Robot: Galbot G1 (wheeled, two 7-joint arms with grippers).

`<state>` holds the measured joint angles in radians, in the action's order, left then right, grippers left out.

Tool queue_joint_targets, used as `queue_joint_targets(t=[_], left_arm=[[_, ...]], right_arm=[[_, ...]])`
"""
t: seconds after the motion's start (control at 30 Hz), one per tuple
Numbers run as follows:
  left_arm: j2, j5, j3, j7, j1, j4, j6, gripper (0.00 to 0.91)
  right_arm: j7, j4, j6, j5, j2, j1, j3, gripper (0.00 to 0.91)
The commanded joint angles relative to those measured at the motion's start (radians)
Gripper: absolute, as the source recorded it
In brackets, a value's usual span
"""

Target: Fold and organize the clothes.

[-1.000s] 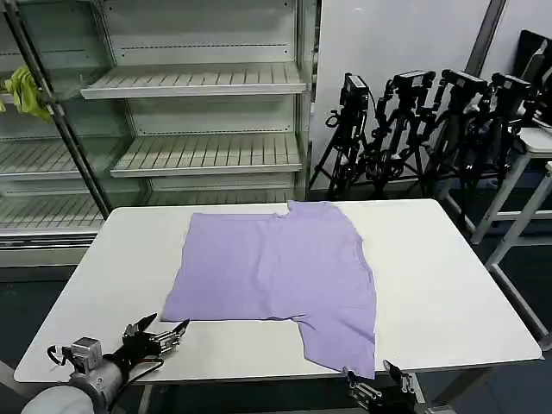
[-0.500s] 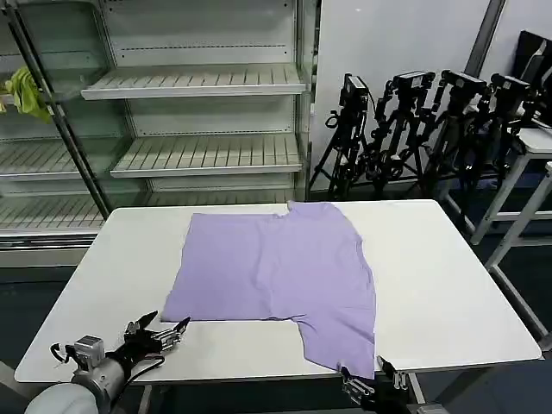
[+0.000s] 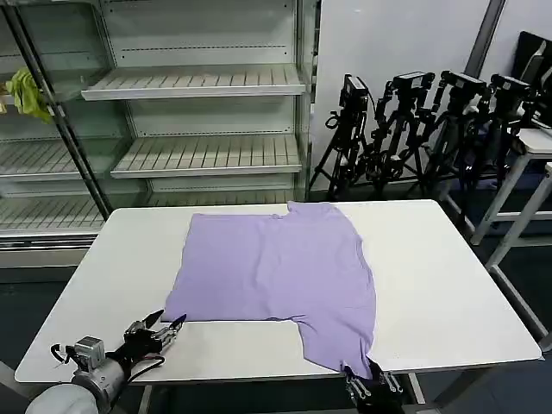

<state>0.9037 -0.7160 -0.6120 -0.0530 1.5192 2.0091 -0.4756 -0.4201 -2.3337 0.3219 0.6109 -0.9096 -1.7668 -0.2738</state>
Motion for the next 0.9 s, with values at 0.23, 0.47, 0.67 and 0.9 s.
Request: queue_joint_targets(t=[0.23,0.47,0.67,0.9], left_arm=[[0.002,0.007,0.001,-0.008,0.005,-0.006,0.002,0.050],[0.004,0.013,-0.002,-0.013,0.011,-0.001,0.008,0.050],[0.003,0.016,-0.008,-0.015,0.014,-0.001,0.014,0.050],[0.001,0.016,-0.023,-0.019,0.033,0.017,0.016,0.050]], right_arm=[[0.004,0.005,0.000,-0.006,0.000,-0.002,0.003,0.181],[0.015,0.007,-0.002,-0.014,0.000,-0.007,0.003,0.000],[0.030,0.004,-0.013,-0.024,0.002,-0.023,-0.004,0.000],[0.030,-0.026,-0.019,-0.023,0.022,-0.062,-0.040,0.000]])
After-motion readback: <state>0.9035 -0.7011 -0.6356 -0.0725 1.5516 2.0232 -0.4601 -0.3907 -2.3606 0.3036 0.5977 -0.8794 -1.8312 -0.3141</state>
